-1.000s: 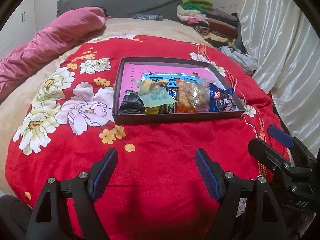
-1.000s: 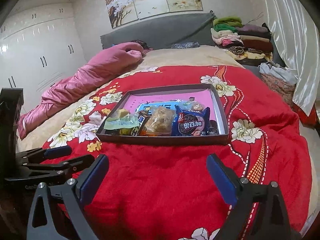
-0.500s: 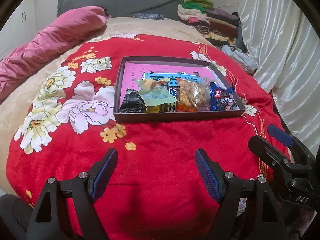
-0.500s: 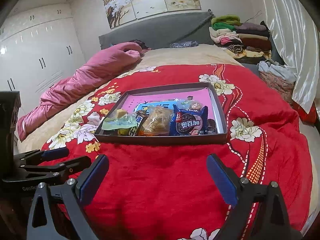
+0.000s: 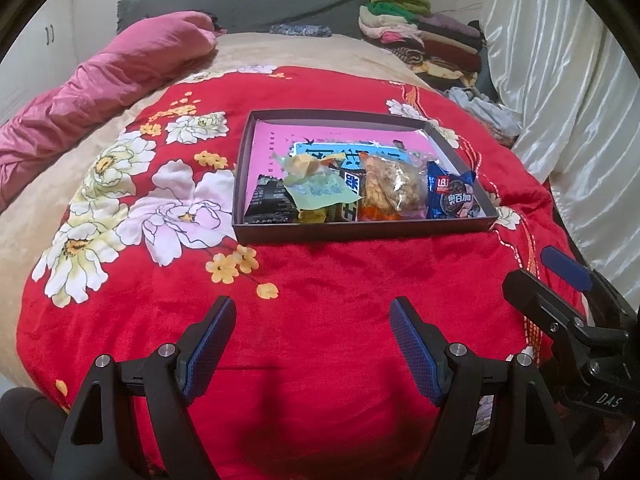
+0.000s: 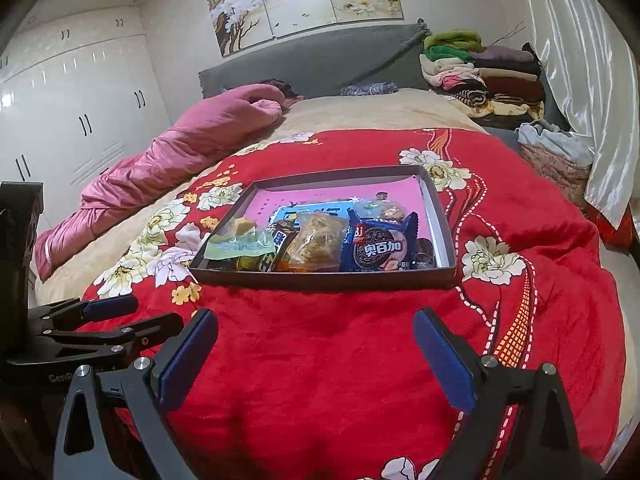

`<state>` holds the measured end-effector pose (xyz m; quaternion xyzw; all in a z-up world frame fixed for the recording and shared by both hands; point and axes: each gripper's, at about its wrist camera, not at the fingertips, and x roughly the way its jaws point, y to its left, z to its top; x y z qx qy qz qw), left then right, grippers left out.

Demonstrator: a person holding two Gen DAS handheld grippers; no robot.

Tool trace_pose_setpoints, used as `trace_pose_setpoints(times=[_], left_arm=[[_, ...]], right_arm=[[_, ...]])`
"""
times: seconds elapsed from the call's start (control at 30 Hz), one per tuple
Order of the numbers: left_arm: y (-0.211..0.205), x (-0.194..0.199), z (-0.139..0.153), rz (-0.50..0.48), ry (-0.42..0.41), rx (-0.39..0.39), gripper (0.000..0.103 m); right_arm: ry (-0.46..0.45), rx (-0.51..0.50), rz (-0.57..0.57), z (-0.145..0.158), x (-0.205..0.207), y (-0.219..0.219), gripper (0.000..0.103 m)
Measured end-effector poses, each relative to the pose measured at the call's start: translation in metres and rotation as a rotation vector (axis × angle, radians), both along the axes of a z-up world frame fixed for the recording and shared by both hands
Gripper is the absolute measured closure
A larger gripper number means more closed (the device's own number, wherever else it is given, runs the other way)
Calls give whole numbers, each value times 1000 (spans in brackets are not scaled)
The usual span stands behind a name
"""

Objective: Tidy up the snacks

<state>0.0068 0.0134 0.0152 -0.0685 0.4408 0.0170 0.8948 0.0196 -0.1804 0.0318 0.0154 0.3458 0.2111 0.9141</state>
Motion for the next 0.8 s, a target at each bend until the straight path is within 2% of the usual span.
trace_pose_setpoints(times=[0.8], left_arm=[[1,2,-2,18,21,14,23]], right_arm=[[-5,3,-1,1,0,1,4]])
